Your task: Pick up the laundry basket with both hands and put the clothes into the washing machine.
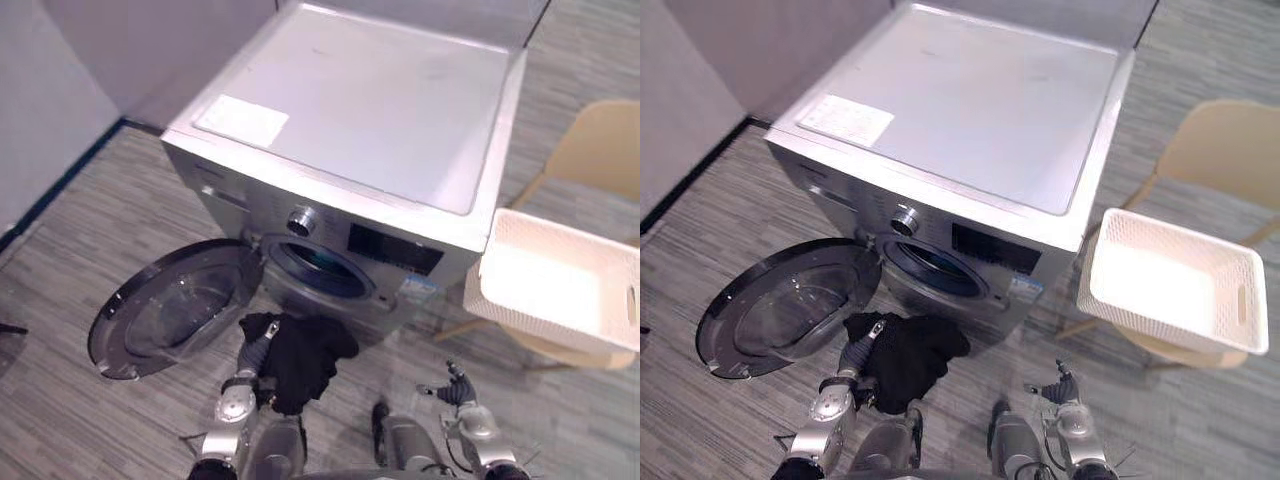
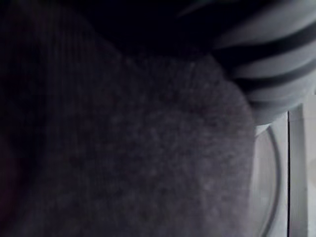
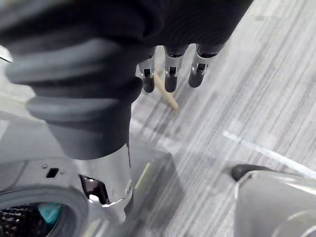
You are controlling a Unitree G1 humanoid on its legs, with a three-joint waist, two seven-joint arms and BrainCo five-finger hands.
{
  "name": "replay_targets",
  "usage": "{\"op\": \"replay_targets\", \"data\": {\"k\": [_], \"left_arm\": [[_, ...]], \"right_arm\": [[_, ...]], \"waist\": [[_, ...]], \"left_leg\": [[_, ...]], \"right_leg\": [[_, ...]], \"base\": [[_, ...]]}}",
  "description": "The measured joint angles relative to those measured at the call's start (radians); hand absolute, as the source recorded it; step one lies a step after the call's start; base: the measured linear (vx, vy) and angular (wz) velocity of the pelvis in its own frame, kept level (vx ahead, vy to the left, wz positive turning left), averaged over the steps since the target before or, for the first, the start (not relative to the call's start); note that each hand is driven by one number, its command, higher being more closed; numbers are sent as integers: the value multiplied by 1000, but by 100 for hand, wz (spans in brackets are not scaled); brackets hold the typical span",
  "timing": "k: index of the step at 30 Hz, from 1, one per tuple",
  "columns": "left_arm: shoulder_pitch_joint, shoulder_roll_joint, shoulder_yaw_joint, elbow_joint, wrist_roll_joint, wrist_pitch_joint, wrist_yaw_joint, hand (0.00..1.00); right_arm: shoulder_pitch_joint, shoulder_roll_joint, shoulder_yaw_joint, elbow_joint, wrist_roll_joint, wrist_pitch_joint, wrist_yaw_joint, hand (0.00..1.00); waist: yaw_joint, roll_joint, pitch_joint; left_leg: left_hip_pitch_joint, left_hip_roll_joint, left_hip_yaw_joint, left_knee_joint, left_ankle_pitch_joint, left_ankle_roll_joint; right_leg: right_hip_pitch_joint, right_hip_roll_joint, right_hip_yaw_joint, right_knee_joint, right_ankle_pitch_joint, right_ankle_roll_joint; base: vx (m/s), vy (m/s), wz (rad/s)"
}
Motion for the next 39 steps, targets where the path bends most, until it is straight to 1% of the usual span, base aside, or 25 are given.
{"op": "replay_targets", "data": {"k": [2, 4, 6, 7, 8, 10, 11, 14, 16, 17, 18, 19, 20, 21, 22, 23, 24, 26, 30, 32, 33, 35, 36, 37, 39], "left_arm": [[-14, -2, -5, -42, -3, -4, 4, 100], [-35, -3, -3, -75, -21, -8, 18, 100], [-98, -7, 2, -79, -42, -7, 47, 100], [-131, -14, 10, -80, -49, -7, 60, 100], [-149, -28, 27, -90, -58, -7, 77, 100], [-156, -43, 59, -139, -70, -7, 111, 100], [-164, -47, 68, -155, -80, -7, 119, 100], [-303, -63, 119, -182, -103, -7, 186, 100], [-404, -63, 145, -203, -130, -8, 226, 100], [-467, -56, 156, -203, -138, -8, 251, 100], [-503, -50, 160, -203, -140, -8, 265, 100], [-576, -28, 169, -204, -146, -8, 285, 100], [-640, 5, 172, -204, -144, -8, 305, 100], [-671, 25, 174, -204, -144, -6, 314, 100], [-734, 68, 183, -204, -139, -5, 332, 100], [-763, 87, 187, -204, -136, -3, 339, 100], [-828, 121, 191, -204, -126, -1, 358, 100], [-949, 178, 192, -198, -114, 0, 383, 100], [-1152, 244, 176, -144, -75, 10, 419, 100], [-1267, 290, 147, -108, -28, 21, 430, 100], [-1295, 301, 137, -108, -11, 21, 438, 100], [-1395, 326, 106, -89, 39, 21, 451, 100], [-1414, 332, 98, -75, 49, 21, 459, 100], [-1443, 345, 91, -44, 64, 22, 465, 0], [-1467, 361, 74, 5, 76, 32, 482, 0]], "right_arm": [[-20, 0, 0, -30, 5, 0, -3, 0], [-48, 0, 1, -76, 29, 1, -20, 0], [-74, 4, 2, -128, 46, 3, -26, 0], [-83, 9, 2, -162, 55, 7, -38, 0], [-95, 15, 3, -209, 68, 8, -48, 0], [-110, 26, 3, -278, 78, 8, -65, 0], [-120, 29, 2, -300, 78, 7, -68, 0], [-165, 48, -1, -420, 104, 6, -107, 0], [-182, 65, -4, -480, 119, 0, -129, 0], [-190, 76, -14, -504, 128, -4, -136, 0], [-194, 83, -21, -517, 131, -6, -141, 0], [-195, 96, -28, -555, 139, -9, -153, 0], [-193, 103, -29, -592, 145, -16, -157, 0], [-193, 109, -28, -610, 146, -23, -162, 0], [-193, 119, -28, -647, 146, -34, -170, 0], [-188, 125, -27, -665, 147, -36, -171, 0], [-175, 134, -26, -694, 147, -55, -171, 0], [-149, 151, -17, -755, 144, -76, -170, 0], [-120, 163, -6, -805, 131, -109, -166, 0], [-107, 164, 10, -825, 119, -121, -160, 0], [-103, 165, 14, -828, 117, -129, -155, 0], [-94, 168, 28, -843, 116, -145, -141, 0], [-92, 168, 32, -845, 116, -148, -138, 0], [-88, 168, 43, -853, 116, -152, -131, 0], [-84, 168, 52, -866, 116, -157, -125, 0]], "waist": [[0, 11, 42], [-1, 18, 72], [-6, 16, 114], [-7, 8, 142], [0, 8, 155], [4, -3, 162], [3, -4, 163], [4, -22, 173], [3, -25, 174], [1, -31, 178], [1, -39, 182], [0, -46, 186], [-9, -46, 186], [-16, -47, 186], [-29, -60, 193], [-29, -66, 195], [-34, -75, 198], [-50, -80, 198], [-56, -92, 196], [-63, -99, 192], [-63, -99, 192], [-68, -114, 183], [-70, -117, 181], [-77, -122, 178], [-83, -122, 178]], "left_leg": [[-69, 1, 34, 136, -52, 10], [-182, 5, 48, 277, -127, 26], [-290, 17, 61, 395, -201, 48], [-334, 22, 63, 452, -220, 49], [-387, 39, 64, 513, -241, 50], [-484, 65, 67, 600, -262, 49], [-522, 74, 65, 627, -268, 49], [-730, 102, 53, 753, -276, 48], [-854, 119, 32, 826, -281, 44], [-911, 123, 25, 860, -283, 43], [-937, 124, 25, 875, -283, 43], [-996, 132, 20, 906, -283, 43], [-1051, 141, 11, 930, -283, 43], [-1075, 141, 5, 939, -283, 44], [-1109, 146, 3, 951, -283, 44], [-1122, 152, 3, 956, -283, 44], [-1147, 156, 1, 960, -283, 44], [-1190, 159, -12, 975, -283, 44], [-1231, 186, -8, 993, -283, 44], [-1247, 201, -6, 1002, -283, 44], [-1253, 206, -4, 1003, -283, 45], [-1282, 214, -5, 1004, -284, 47], [-1289, 216, -5, 1005, -284, 47], [-1302, 222, -7, 1007, -284, 47], [-1313, 225, -11, 1007, -284, 47]], "right_leg": [[-86, -2, 35, 125, -27, 23], [-209, -7, 52, 253, -87, 39], [-330, -12, 52, 384, -134, 50], [-374, -12, 56, 436, -152, 54], [-427, -6, 55, 487, -165, 47], [-531, 3, 52, 561, -174, 51], [-567, 5, 47, 582, -175, 50], [-774, 12, 45, 698, -175, 49], [-889, 25, 36, 759, -173, 48], [-945, 28, 36, 792, -175, 47], [-975, 30, 39, 807, -174, 47], [-1031, 38, 40, 834, -167, 36], [-1079, 42, 32, 849, -163, 34], [-1099, 44, 28, 855, -161, 34], [-1133, 47, 28, 863, -157, 36], [-1148, 54, 29, 865, -155, 38], [-1171, 58, 27, 865, -151, 39], [-1205, 61, 18, 872, -145, 29], [-1239, 73, 9, 875, -142, 24], [-1251, 79, 2, 875, -142, 23], [-1256, 81, 0, 872, -141, 22], [-1286, 88, -7, 871, -135, 22], [-1292, 89, -9, 870, -133, 21], [-1303, 90, -10, 868, -128, 18], [-1312, 92, -14, 864, -124, 16]], "base": [[-151, 132, -58], [-201, 96, -33], [-238, 57, 0], [-305, 37, 0], [-254, 20, -11], [-201, 5, -20], [-227, -19, -14], [-175, -53, 1], [-143, -91, 2], [-81, -64, 4], [-91, -87, 2], [-104, -95, -3], [-101, -85, -2], [-72, -42, -2], [-49, -26, -6], [-53, -32, -12], [-33, -25, -10], [-9, -13, -3], [15, -18, -11], [10, -13, -11], [3, -11, -10], [-6, -12, -8], [-9, -6, -10], [-6, 4, -10], [-2, 5, -6]]}}
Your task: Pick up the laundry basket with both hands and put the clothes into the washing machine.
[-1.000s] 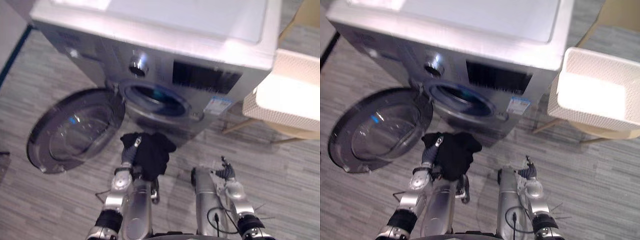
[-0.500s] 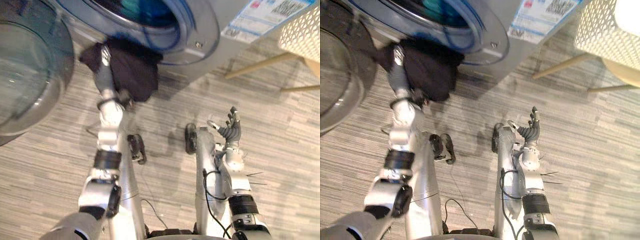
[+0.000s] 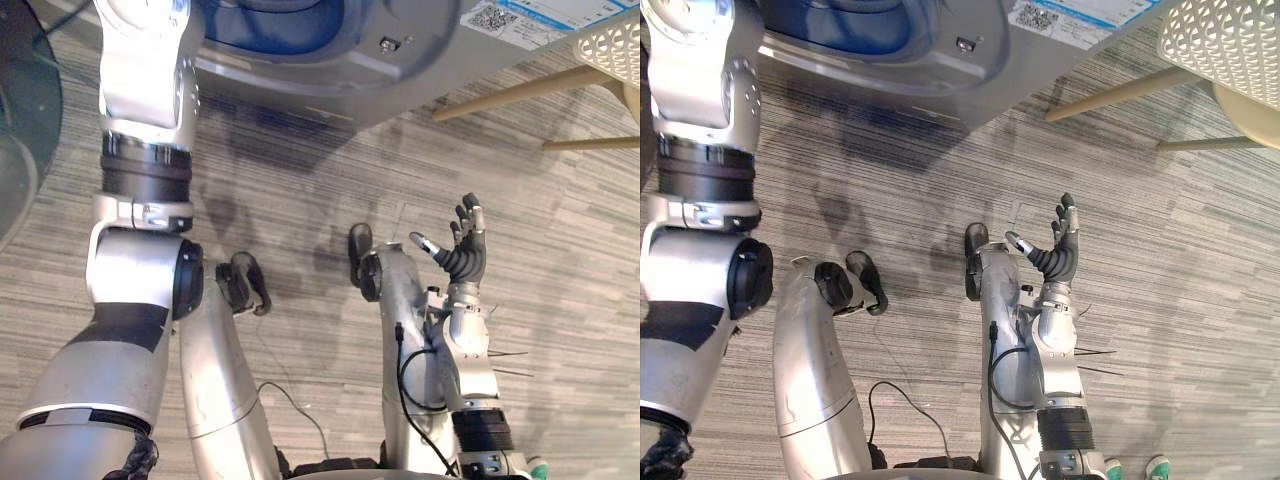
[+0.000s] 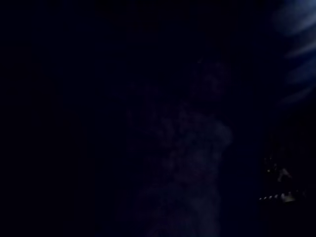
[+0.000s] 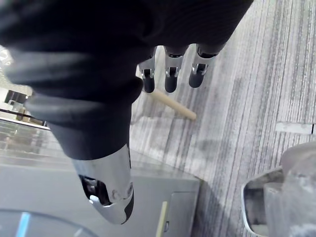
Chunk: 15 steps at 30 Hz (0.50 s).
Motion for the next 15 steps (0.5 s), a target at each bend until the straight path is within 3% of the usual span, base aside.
{"op": "replay_targets", "data": {"k": [5, 7, 11, 15], "left_arm": [[-28, 20, -47, 115, 49, 51, -24, 0], [-52, 30, -81, 184, 121, 93, -82, 0], [-68, 23, -111, 280, 374, 156, -217, 0], [-68, -13, -97, 349, 486, 216, -330, 0]], "right_arm": [[12, -1, 1, -19, 1, -16, 9, 0], [13, -5, 0, -19, 2, -19, 31, 0], [14, -6, -2, -18, 8, -19, 70, 0], [14, -11, 4, -19, 30, -17, 115, 0]], "waist": [[-5, 0, 0], [-2, 0, 0], [-1, 0, 0], [-2, 0, 0]], "left_leg": [[-19, 1, -9, 1, 0, 0], [-19, 0, -10, 1, 0, 0], [-20, 0, -12, 5, 0, 0], [-20, 0, -14, 12, 0, 0]], "right_leg": [[-13, -2, -14, 0, 1, -2], [-13, -4, -16, 2, 1, -2], [-13, -5, -18, 8, 0, -3], [-14, -5, -18, 17, 0, -4]], "base": [[0, 0, 0], [0, 0, 0], [0, 0, 0], [0, 0, 0]]}}
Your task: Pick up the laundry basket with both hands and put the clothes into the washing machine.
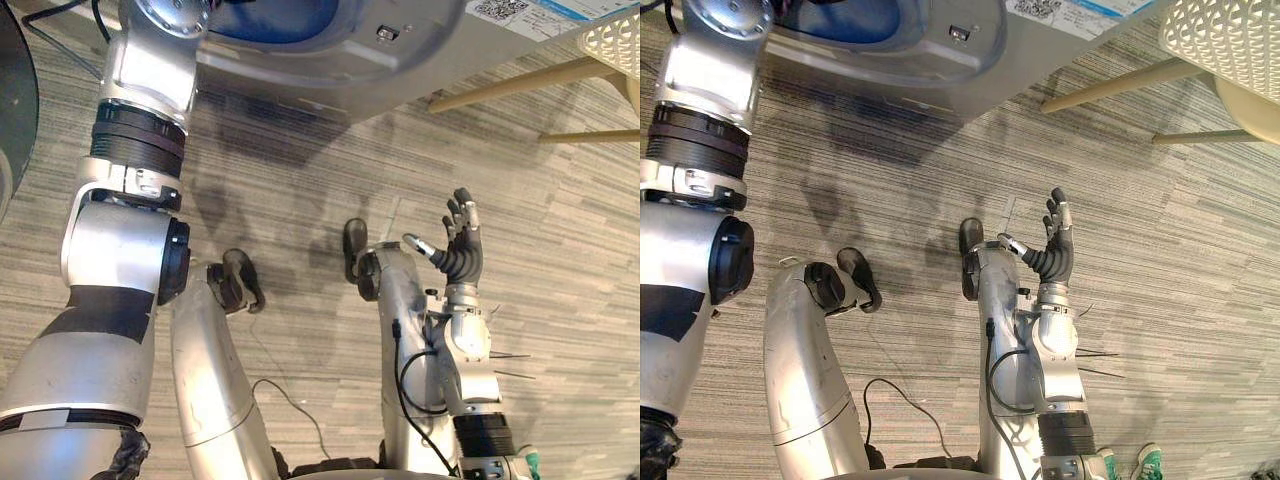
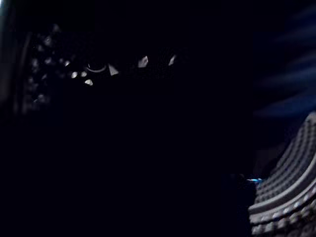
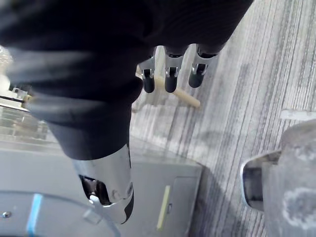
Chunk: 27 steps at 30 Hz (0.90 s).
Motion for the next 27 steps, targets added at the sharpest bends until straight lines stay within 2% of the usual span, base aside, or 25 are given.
{"op": "replay_targets", "data": {"k": [1, 5, 7, 12, 15, 17, 19, 20, 22, 24, 27], "left_arm": [[0, -5, 18, 0, 19, 6, -11, 0], [-2, 5, 58, 0, 37, 8, -23, 0], [-2, 14, 58, 0, 25, 5, -18, 0], [31, 29, 80, -69, -43, -22, 66, 0], [165, 9, 144, -206, -105, -73, 129, 0], [317, -3, 201, -318, -197, -121, 138, 0], [432, -27, 225, -357, -255, -144, 135, 0], [557, -60, 235, -381, -331, -158, 130, 0], [697, -105, 251, -406, -378, -167, 130, 0], [893, -188, 246, -431, -448, -179, 110, 0], [1129, -284, 176, -445, -553, -210, 49, 0]], "right_arm": [[0, -6, 8, 0, 3, 0, 7, 0], [22, -18, 53, 0, 8, -2, 40, 0], [34, -25, 56, -1, 9, -7, 41, 0], [50, -27, 71, 6, 4, -11, 35, 0], [72, -21, 83, 44, -19, -12, 32, 0], [91, -19, 81, 76, -30, -9, 30, 0], [106, -19, 74, 86, -33, -3, 29, 0], [114, -20, 72, 107, -40, 5, 29, 0], [120, -20, 72, 133, -41, 21, 30, 0], [125, -26, 62, 178, -40, 37, 31, 0], [139, -43, 28, 257, -39, 67, 35, 0]], "waist": [[-2, -1, 0], [-10, -35, -26], [-11, -37, -27], [-11, -38, -28], [4, -37, -29], [16, -37, -33], [25, -37, -33], [36, -37, -34], [39, -34, -54], [52, -32, -74], [76, -24, -86]], "left_leg": [[-1, 0, 0, 2, 0, 0], [-19, 1, -3, 8, 0, -1], [-21, 0, -3, 7, 0, -1], [14, -5, -1, -7, 1, -1], [108, -14, 10, -76, 14, -9], [195, -22, 8, -173, 46, -24], [266, -37, 11, -247, 69, -35], [347, -43, 14, -326, 93, -48], [419, -54, 15, -403, 116, -59], [542, -66, 22, -510, 142, -71], [741, -88, 34, -675, 184, -84]], "right_leg": [[-1, 0, 0, 2, -1, -1], [-25, -1, 2, 16, -4, -11], [-25, -5, 0, 17, -5, -13], [12, -18, -7, 6, -5, -13], [105, -28, -14, -51, -6, -14], [203, -38, -38, -137, 3, -29], [273, -51, -51, -194, 8, -38], [357, -54, -67, -261, 16, -50], [430, -65, -84, -322, 21, -59], [554, -72, -107, -408, 26, -67], [748, -87, -133, -542, 45, -71]], "base": [[0, 0, 0], [-1, -13, 2], [9, -13, 4], [13, -1, 3], [25, -22, 12], [55, -57, 22], [64, -72, 27], [91, -96, 35], [109, -78, 29], [146, -68, 28], [183, -57, 24]]}}
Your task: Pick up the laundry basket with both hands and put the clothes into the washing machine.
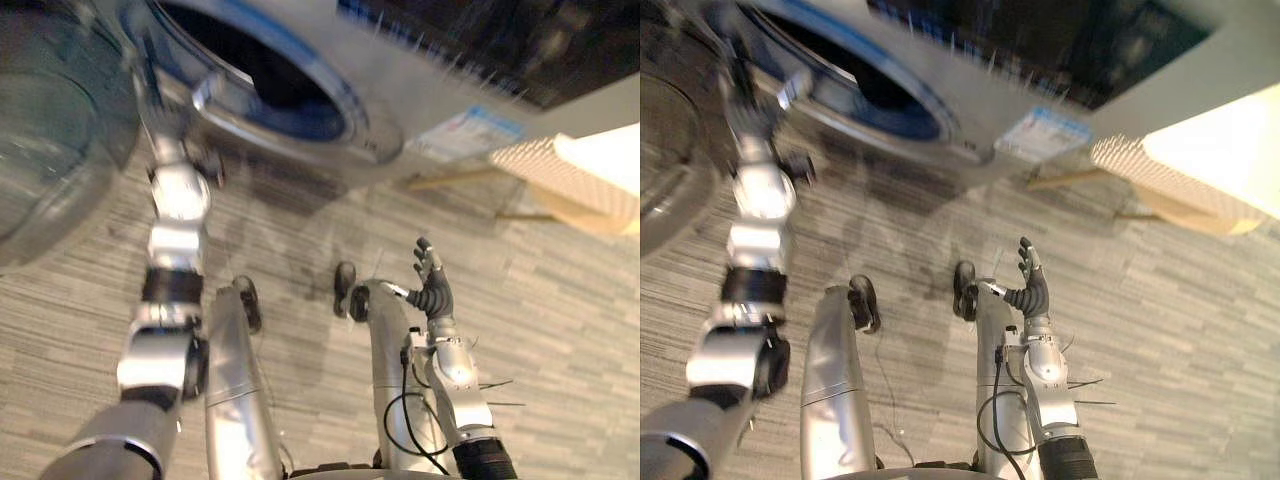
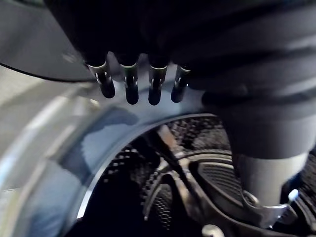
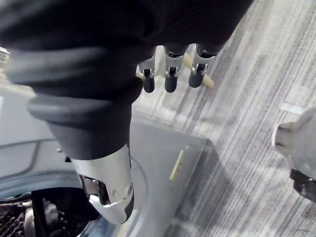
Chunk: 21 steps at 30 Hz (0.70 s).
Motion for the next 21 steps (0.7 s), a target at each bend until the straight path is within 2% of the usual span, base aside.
{"op": "replay_targets", "data": {"k": [1, 3, 5, 6, 7, 8, 10, 11, 14, 17, 21], "left_arm": [[96, -39, -32, 1, -35, -3, -36, 0], [218, -86, -52, 12, -61, -18, -98, 0], [312, -129, -47, 102, -67, -25, -147, 0], [328, -133, -44, 135, -67, -24, -159, 0], [350, -143, -30, 204, -67, -23, -177, 0], [361, -149, -10, 284, -66, -22, -186, 0], [377, -152, 10, 366, -62, -22, -197, 0], [382, -148, 38, 446, -51, -19, -204, 0], [403, -143, 52, 520, -15, -9, -204, 0], [423, -139, 76, 545, 27, 5, -210, 0], [443, -114, 77, 573, 69, 15, -225, 0]], "right_arm": [[18, -12, -7, 42, 0, 10, 1, 0], [32, -23, -9, 116, 5, 27, 5, 0], [45, -26, -32, 221, 12, 42, 6, 0], [51, -26, -38, 246, 13, 43, 7, 0], [58, -27, -51, 300, 19, 43, 8, 0], [59, -26, -71, 360, 32, 44, 11, 0], [55, -28, -95, 435, 47, 44, 21, 0], [42, -30, -127, 519, 52, 44, 26, 0], [34, -45, -156, 638, 80, 46, 28, 0], [33, -47, -169, 699, 88, 58, 36, 0], [32, -46, -170, 743, 88, 60, 49, 0]], "waist": [[13, 10, -32], [17, 16, -74], [22, 51, -124], [25, 60, -142], [28, 80, -173], [38, 99, -203], [39, 118, -240], [39, 133, -268], [35, 157, -290], [14, 156, -307], [14, 141, -319]], "left_leg": [[72, -4, 9, -76, 21, -3], [188, -24, 19, -193, 62, -3], [334, -44, 26, -336, 107, -2], [364, -49, 27, -368, 118, -2], [423, -56, 33, -433, 141, -3], [476, -62, 39, -498, 166, -3], [535, -73, 45, -583, 198, -3], [594, -83, 44, -671, 242, -3], [679, -92, 35, -781, 291, -1], [716, -106, 15, -809, 306, 4], [747, -124, 10, -812, 316, 17]], "right_leg": [[74, -1, -14, -71, 16, 1], [181, -11, -25, -167, 37, 7], [327, -16, -44, -292, 67, 17], [356, -16, -46, -321, 72, 21], [413, -18, -53, -376, 89, 25], [463, -16, -57, -429, 107, 31], [510, -16, -59, -490, 128, 34], [562, -12, -63, -559, 157, 39], [657, 0, -73, -682, 210, 46], [738, 4, -91, -783, 256, 53], [815, 5, -91, -878, 309, 59]], "base": [[183, -10, 19], [194, 3, 23], [171, 21, 18], [193, 41, 12], [168, 40, 10], [167, 34, 7], [99, 16, 4], [96, 14, 7], [58, 32, 5], [11, 73, 16], [-38, 47, 5]]}}
